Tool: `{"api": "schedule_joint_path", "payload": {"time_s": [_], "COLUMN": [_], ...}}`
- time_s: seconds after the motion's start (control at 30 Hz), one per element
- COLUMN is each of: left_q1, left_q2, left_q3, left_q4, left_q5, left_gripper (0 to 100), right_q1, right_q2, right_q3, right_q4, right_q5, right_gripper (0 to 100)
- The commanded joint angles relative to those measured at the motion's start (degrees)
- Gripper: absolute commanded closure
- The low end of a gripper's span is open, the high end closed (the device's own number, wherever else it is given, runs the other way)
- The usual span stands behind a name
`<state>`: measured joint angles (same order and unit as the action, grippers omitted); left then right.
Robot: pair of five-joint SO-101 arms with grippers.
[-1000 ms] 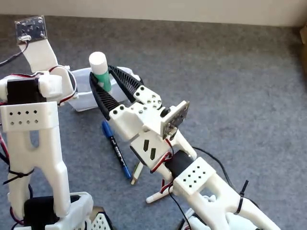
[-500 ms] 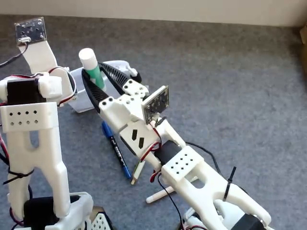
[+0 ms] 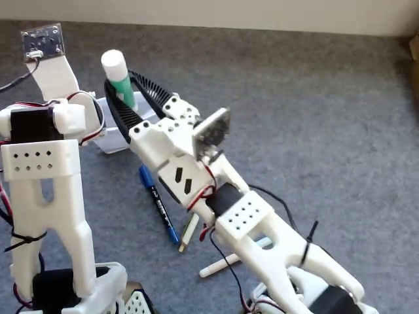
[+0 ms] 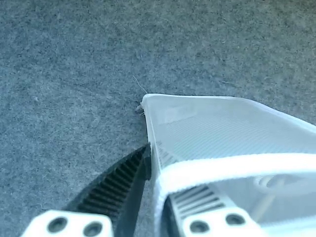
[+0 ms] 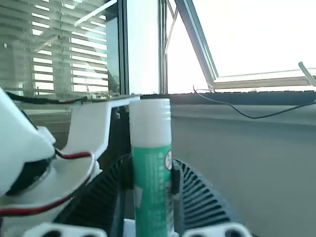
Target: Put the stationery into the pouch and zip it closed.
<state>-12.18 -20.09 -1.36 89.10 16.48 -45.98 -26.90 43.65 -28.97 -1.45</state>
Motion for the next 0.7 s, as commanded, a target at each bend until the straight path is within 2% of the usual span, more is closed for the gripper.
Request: {"api": "schedule_joint_path", "payload": {"time_s": [0.0,0.67], "left_q1": [0.66,0.92], "left_q2": [-2.24,-2.24], "left_q3": [1.1,1.54], "left_q4": [-0.44,-1.67], "left_q5": [-0.53,-0.18], "left_gripper": [97,97], "right_q1": [-0.4,-0.4], "right_q2": [2.33,4.88], "right_q3": [-2.42,7.69], "right_q4": [-1.89,-1.89], "right_q5": [-0.53,-0.18], "right_gripper": [99.4,99.4]}}
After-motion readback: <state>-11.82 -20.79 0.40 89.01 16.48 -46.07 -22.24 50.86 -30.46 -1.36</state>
